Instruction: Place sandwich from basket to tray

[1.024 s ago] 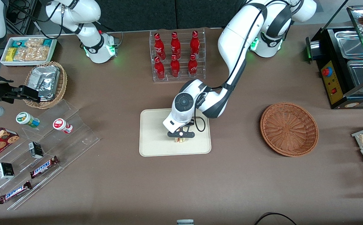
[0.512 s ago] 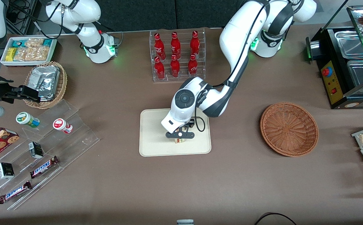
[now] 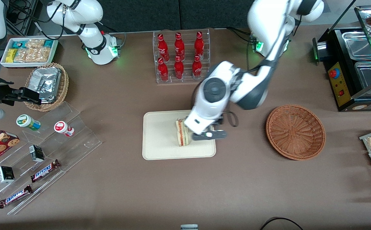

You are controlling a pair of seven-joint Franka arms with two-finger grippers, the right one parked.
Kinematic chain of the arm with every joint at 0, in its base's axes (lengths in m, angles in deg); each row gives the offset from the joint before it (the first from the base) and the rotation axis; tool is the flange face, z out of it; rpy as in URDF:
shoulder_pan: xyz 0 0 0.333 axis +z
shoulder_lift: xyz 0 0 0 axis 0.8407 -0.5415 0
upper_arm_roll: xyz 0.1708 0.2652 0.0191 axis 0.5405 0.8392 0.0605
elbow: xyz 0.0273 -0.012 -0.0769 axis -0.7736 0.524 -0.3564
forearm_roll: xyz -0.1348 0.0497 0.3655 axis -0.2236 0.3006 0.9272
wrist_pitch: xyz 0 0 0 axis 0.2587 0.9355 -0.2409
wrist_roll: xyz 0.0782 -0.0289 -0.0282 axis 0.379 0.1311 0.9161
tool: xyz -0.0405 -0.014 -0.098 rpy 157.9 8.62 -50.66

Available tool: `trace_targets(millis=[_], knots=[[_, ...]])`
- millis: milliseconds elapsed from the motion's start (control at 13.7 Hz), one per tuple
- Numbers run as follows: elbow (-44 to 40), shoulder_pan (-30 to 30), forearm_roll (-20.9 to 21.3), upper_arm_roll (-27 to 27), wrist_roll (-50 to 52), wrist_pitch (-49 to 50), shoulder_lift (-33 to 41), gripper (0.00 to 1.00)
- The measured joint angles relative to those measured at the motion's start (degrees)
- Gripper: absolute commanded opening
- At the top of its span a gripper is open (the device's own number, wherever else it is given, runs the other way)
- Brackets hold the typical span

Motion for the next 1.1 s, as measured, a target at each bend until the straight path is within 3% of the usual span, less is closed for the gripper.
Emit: trace_targets(millis=[659, 1098], knots=[[26.4, 18.8, 0.0, 0.4, -29.8, 0.3, 23.1, 1.0], [30.9, 29.5, 0.0, 0.6, -41.0, 6.6, 33.4, 1.0]])
